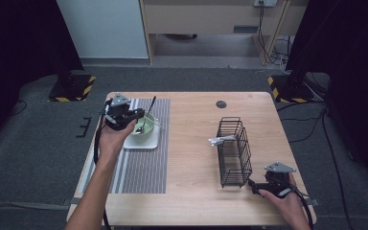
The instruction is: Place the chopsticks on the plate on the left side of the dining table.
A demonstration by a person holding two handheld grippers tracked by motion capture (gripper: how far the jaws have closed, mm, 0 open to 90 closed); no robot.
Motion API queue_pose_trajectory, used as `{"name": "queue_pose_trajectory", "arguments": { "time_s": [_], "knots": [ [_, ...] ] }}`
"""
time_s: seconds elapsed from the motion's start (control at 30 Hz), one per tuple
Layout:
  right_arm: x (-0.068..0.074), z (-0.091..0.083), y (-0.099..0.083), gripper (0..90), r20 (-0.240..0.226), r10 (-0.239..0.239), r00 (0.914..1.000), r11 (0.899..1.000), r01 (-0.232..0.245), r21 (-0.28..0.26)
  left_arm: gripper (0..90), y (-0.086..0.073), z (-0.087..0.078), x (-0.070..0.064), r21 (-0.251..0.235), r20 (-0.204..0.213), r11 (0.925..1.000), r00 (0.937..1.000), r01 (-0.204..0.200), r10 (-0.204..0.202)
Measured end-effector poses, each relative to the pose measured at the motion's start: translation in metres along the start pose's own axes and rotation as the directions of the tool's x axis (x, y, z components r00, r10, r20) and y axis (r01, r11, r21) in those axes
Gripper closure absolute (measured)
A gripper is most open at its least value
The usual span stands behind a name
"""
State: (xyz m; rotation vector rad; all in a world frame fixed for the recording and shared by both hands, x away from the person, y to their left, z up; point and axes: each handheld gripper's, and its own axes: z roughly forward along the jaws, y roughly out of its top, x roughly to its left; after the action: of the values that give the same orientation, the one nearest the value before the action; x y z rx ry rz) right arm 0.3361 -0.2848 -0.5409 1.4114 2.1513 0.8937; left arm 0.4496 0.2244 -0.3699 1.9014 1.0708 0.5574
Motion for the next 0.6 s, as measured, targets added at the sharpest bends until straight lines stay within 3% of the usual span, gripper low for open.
{"name": "queue_pose_trajectory", "arguments": {
  "time_s": [0.37,0.6],
  "knots": [
    [0.0,0.0,0.0,0.7,0.0,0.0,1.0,1.0,0.0,0.0,82.5,-0.009,-0.006,0.0,0.017,-0.001,0.9999,1.0,0.001,-0.001],
    [0.0,0.0,0.0,0.7,0.0,0.0,1.0,1.0,0.0,0.0,82.5,-0.027,-0.015,-0.006,0.027,-0.018,0.9996,0.9998,0.001,0.0]
  ]
}}
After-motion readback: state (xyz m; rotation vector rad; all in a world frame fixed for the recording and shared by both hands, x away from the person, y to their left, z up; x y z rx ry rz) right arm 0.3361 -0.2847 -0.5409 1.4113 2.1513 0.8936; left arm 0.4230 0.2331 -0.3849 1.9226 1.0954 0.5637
